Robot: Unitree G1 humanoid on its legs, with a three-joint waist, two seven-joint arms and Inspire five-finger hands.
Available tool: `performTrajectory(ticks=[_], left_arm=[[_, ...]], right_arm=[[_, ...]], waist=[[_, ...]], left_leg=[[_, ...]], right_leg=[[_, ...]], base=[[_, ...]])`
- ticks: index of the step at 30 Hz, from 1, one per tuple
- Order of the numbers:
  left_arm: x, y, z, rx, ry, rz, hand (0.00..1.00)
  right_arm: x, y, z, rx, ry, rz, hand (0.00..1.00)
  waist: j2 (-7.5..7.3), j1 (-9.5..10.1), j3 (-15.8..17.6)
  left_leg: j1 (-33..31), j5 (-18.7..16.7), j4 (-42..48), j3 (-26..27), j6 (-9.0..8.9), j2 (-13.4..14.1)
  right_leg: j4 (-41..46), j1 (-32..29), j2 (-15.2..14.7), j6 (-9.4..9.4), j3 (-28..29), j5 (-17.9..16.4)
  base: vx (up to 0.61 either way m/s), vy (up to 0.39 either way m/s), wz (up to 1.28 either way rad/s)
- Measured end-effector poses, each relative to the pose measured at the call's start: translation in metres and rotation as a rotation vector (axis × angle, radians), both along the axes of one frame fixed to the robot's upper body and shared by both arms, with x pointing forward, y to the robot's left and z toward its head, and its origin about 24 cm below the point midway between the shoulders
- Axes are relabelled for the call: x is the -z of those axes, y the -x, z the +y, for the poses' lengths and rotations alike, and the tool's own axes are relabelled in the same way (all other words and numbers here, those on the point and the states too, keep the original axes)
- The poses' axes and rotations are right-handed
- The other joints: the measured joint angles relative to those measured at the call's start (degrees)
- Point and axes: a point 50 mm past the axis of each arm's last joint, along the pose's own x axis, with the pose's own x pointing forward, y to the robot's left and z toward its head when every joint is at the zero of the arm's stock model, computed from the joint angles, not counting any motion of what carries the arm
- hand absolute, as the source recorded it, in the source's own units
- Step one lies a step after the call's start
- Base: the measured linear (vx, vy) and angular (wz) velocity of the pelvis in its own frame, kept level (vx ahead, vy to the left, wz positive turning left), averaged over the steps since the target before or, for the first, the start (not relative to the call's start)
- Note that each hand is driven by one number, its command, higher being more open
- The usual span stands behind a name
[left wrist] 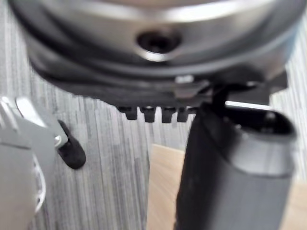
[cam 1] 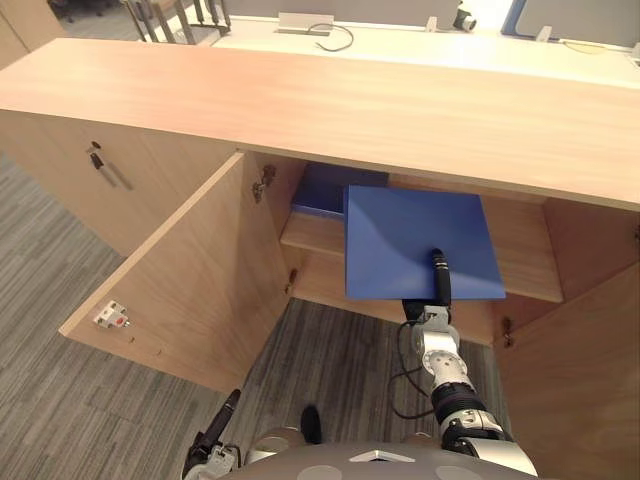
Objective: Walk over to the cabinet, pick up the folder, carry it to the office cabinet, place the folder inside the office cabinet, then close the office cabinet door
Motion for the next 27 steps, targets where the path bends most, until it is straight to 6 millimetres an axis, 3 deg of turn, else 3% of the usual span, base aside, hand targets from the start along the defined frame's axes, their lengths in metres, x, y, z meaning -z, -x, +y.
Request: performTrajectory(ticks=[3,9,13,17,18,20,21,22,24,25,27], left_arm=[[0.002,0.002,-0.009,0.000,0.025,0.005,1.00],[0.002,0.004,-0.006,0.048,0.020,0.016,1.00],[0.002,0.002,-0.007,0.121,0.012,0.017,1.00],[0.000,-0.002,-0.004,0.309,-0.023,0.018,1.00],[0.000,-0.004,-0.002,0.356,-0.037,0.020,1.00],[-0.003,-0.013,0.003,0.435,-0.061,-0.003,1.00],[-0.006,-0.024,0.004,0.447,-0.069,-0.044,1.00],[-0.009,-0.038,0.002,0.459,-0.075,-0.092,1.00],[-0.016,-0.060,0.001,0.474,-0.090,-0.161,1.00],[-0.024,-0.081,0.002,0.479,-0.115,-0.221,1.00],[-0.033,-0.098,0.000,0.483,-0.135,-0.279,1.00]], right_arm=[[0.003,0.004,0.004,-0.007,-0.008,0.014,0.00],[0.006,0.008,0.002,-0.007,0.001,0.028,0.00],[0.005,0.007,0.002,-0.030,0.016,0.026,0.00],[0.005,0.005,0.012,-0.089,0.014,0.024,0.00],[0.005,0.005,0.015,-0.103,0.016,0.021,0.00],[0.000,0.001,0.021,-0.113,0.008,-0.005,0.00],[-0.008,-0.004,0.020,-0.113,0.009,-0.044,0.00],[-0.022,-0.013,0.020,-0.108,0.012,-0.114,0.00],[-0.049,-0.028,0.020,-0.101,0.022,-0.235,0.00],[-0.074,-0.035,0.018,-0.083,0.024,-0.345,0.00],[-0.097,-0.040,0.020,-0.069,0.021,-0.448,0.00]], waist=[[0.28,0.05,0.2],[-0.23,-0.06,0.2],[-0.22,-0.02,0.2],[-0.24,0.10,0.2],[-0.24,0.12,0.2],[-0.42,0.18,1.1],[0.44,0.24,2.1],[2.25,0.14,4.1],[4.03,-0.03,6.6],[3.74,-0.04,8.0],[3.20,-0.01,8.3]], left_leg=[[-0.1,-0.1,-0.3,0.2,-0.98,0.7],[-1.4,-0.1,-0.3,1.4,-2.38,3.3],[-1.4,-0.4,-0.3,2.1,-2.72,3.5],[-0.9,-0.9,0.0,3.8,-3.40,3.6],[-0.8,-1.2,0.1,4.6,-3.47,3.7],[-4.1,-5.1,7.3,5.0,-3.29,5.0],[-8.9,-9.3,16.4,5.1,-3.41,7.5],[-13.1,-12.7,24.7,4.9,-3.19,10.3],[-19.2,-14.5,32.8,4.9,-2.57,13.4],[-23.1,-15.8,36.2,5.0,-2.39,13.6],[-28.1,-17.7,40.7,5.2,-1.69,13.6]], right_leg=[[-8.7,3.8,2.7,2.78,-1.1,-0.7],[-15.7,4.9,7.1,2.21,-0.9,2.1],[-19.3,6.2,8.4,2.38,0.0,4.0],[-21.3,6.9,9.0,2.48,1.4,4.9],[-21.3,6.9,9.0,2.44,1.9,4.9],[-21.2,6.3,9.1,1.66,2.9,5.5],[-20.5,5.1,10.0,1.00,3.3,6.2],[-17.8,3.4,11.0,0.63,3.3,6.0],[-8.8,-3.4,10.7,-1.11,4.2,3.5],[0.0,-9.7,8.3,-1.13,4.6,-0.3],[8.3,-16.2,5.9,-1.19,5.8,-4.2]], base=[[0.01,-0.139,-0.11],[0.00,-0.107,-0.12],[0.06,-0.032,-0.10],[0.06,-0.015,-0.20],[0.04,-0.008,-0.21],[0.02,-0.002,-0.22],[-0.05,0.004,-0.23],[-0.13,0.057,-0.28],[-0.22,0.134,-0.26],[-0.24,0.112,-0.16],[-0.26,0.051,-0.08]])
